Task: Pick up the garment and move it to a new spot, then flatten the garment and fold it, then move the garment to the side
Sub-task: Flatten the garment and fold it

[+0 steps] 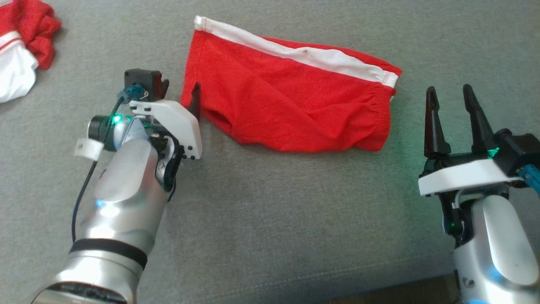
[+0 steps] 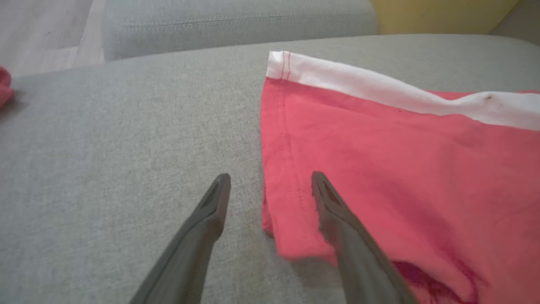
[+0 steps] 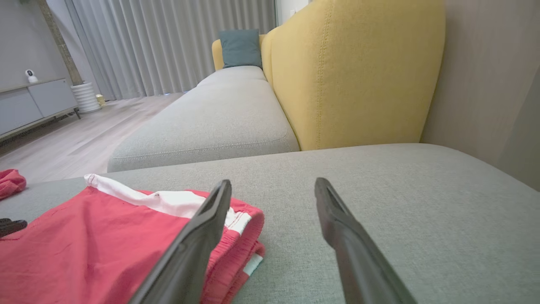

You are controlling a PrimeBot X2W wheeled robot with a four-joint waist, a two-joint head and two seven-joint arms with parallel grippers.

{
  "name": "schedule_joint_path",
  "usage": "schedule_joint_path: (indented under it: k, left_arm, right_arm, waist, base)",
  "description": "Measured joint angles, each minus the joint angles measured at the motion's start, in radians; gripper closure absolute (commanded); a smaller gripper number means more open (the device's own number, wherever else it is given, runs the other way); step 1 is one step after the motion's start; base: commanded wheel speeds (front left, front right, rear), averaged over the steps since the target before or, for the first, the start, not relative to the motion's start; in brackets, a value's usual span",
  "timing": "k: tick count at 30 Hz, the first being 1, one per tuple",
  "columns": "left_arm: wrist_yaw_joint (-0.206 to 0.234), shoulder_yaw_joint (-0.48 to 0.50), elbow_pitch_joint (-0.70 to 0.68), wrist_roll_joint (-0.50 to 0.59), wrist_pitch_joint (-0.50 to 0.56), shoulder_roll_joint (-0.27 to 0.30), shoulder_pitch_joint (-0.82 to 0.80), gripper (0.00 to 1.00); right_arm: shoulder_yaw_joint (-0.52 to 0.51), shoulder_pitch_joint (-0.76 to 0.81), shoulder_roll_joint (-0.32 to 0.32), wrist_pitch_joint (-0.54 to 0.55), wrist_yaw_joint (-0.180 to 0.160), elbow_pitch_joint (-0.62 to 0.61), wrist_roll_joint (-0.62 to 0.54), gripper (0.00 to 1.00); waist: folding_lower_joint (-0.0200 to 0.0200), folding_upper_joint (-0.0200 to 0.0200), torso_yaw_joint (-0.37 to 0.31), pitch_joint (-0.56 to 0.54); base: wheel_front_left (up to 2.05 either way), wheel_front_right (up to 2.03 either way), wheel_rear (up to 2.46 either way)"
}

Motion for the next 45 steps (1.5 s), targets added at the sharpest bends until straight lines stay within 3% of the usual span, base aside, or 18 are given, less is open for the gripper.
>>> schedule_joint_path:
  k: [10, 15, 16, 19, 20, 29, 37, 45]
  left_arm:
    - [0.058, 0.014, -0.001, -0.034, 0.146, 0.002, -0.003, 0.0]
    - [0.062, 0.013, -0.013, -0.034, 0.199, 0.01, -0.01, 0.0]
    - [0.062, 0.012, -0.016, -0.036, 0.206, 0.01, -0.01, 0.04]
    - [0.062, 0.009, -0.021, -0.044, 0.216, 0.011, -0.009, 0.96]
    - [0.062, 0.007, -0.024, -0.044, 0.223, 0.011, -0.008, 1.0]
    - [0.061, 0.02, -0.085, -0.093, 0.18, 0.011, 0.068, 1.0]
    - [0.067, 0.05, -0.263, -0.162, 0.123, 0.011, 0.251, 1.0]
    - [0.129, 0.053, -0.498, -0.223, 0.106, 0.01, 0.498, 1.0]
  right_arm:
    - [0.013, 0.038, 0.002, 0.041, 0.0, -0.097, 0.008, 0.0]
    - [0.013, 0.052, 0.002, 0.045, 0.0, -0.108, 0.009, 0.0]
    - [0.013, 0.052, 0.002, 0.045, 0.0, -0.109, 0.009, 0.0]
    - [0.012, 0.052, 0.002, 0.045, 0.0, -0.11, 0.016, 0.0]
    - [0.012, 0.052, 0.002, 0.045, 0.0, -0.11, 0.018, 0.0]
    - [-0.004, 0.053, 0.003, 0.045, 0.0, -0.11, 0.016, 0.0]
    - [-0.048, 0.112, 0.003, 0.105, 0.0, -0.113, -0.028, 0.0]
    - [-0.048, 0.115, 0.002, 0.188, 0.0, -0.121, -0.029, 0.0]
  waist:
    - [0.0, 0.0, -0.055, 0.015]
    - [0.0, 0.0, -0.068, 0.02]
    - [0.0, 0.0, -0.069, 0.02]
    - [0.0, 0.0, -0.069, 0.018]
    - [0.0, 0.0, -0.069, 0.017]
    - [0.0, 0.0, -0.041, -0.008]
    - [0.0, 0.0, 0.018, -0.053]
    - [0.0, 0.0, 0.07, -0.09]
  base:
    - [0.0, 0.0, 0.0]
    - [0.0, 0.0, 0.0]
    - [0.0, 0.0, 0.0]
    - [0.0, 0.0, 0.0]
    - [0.0, 0.0, 0.0]
    - [0.0, 0.0, 0.0]
    - [0.0, 0.0, 0.0]
    - [0.0, 0.0, 0.0]
